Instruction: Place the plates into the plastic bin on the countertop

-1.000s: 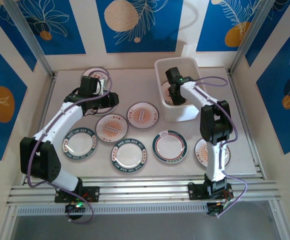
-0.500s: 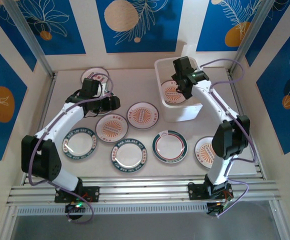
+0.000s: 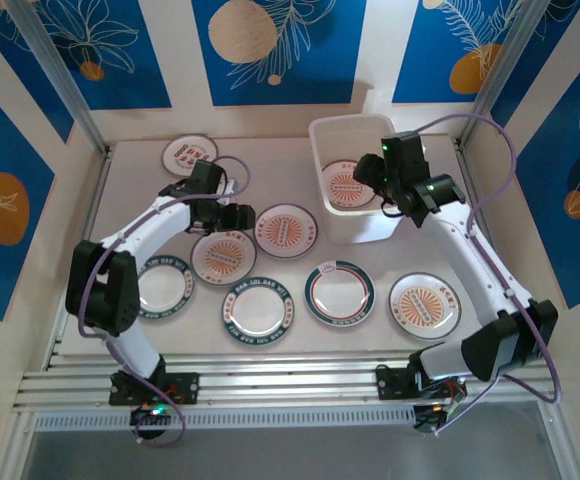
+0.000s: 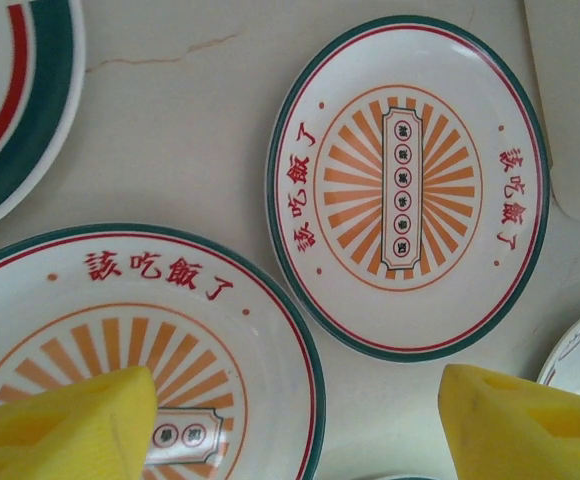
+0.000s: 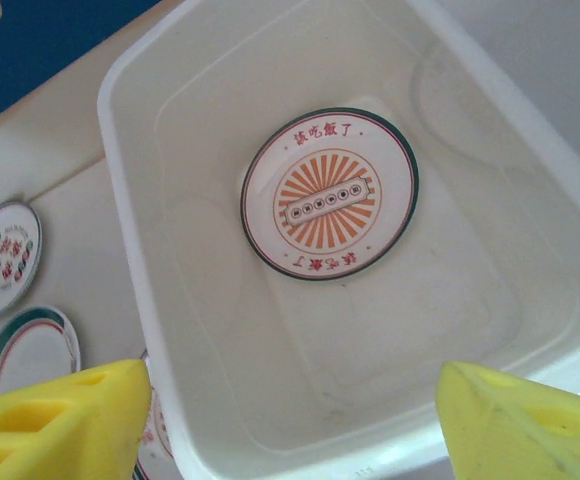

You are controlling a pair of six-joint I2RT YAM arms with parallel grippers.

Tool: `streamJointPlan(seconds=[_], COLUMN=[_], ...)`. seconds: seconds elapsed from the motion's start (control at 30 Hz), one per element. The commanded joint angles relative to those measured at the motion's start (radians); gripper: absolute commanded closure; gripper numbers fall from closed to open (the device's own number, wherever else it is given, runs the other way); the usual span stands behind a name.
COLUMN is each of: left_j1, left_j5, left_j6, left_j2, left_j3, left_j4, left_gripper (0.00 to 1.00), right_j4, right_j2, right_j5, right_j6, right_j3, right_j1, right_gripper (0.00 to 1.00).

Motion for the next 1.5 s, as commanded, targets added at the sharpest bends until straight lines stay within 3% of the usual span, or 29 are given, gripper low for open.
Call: streamJointPlan(seconds=[0.0, 0.2, 0.37, 0.57, 0.87, 1.17, 1.47], left_j1=[-0.024, -0.046, -0.043, -0.039, -0.037, -0.038, -0.047], left_j5=[0.015, 0.02, -0.061, -0.047, 0.017, 0.079, 0.065], left_j6=[0.041, 0.06, 0.137, 0.197, 0.207, 0.196, 0.19], left_j2=[0.052, 0.149, 0.261, 0.379, 0.449, 0.47, 0.503], left_j3=[0.05, 0.127, 0.242, 0.369, 0.395, 0.372, 0.368], left_j4=[-0.023, -0.009, -0.028, -0.086, -0.089, -0.064, -0.058], left_gripper=[0.25, 0.25, 0.25, 0.26, 0.31, 0.43, 0.48], right_j4=[-0.032, -0.02, -0.012, -0.021, -0.015, -0.018, -0.026], right_j2=[-0.044, -0.133, -0.176, -0.21, -0.219, -0.233, -0.265], right_j5=[-0.053, -0.07, -0.094, -0.115, -0.149, -0.151, -0.145], right_j6=[-0.087, -0.103, -0.11, -0.126, -0.115, -0.103, -0.086], right_j3=[-0.052, -0.155, -0.205, -0.223, -0.246, -0.269, -0.291], right_j1=[-0.008, -0.013, -0.034, -0.075, -0.093, -0.097, -0.095], right_gripper=[0.27, 0.35, 0.38, 0.43, 0.5, 0.54, 0.58])
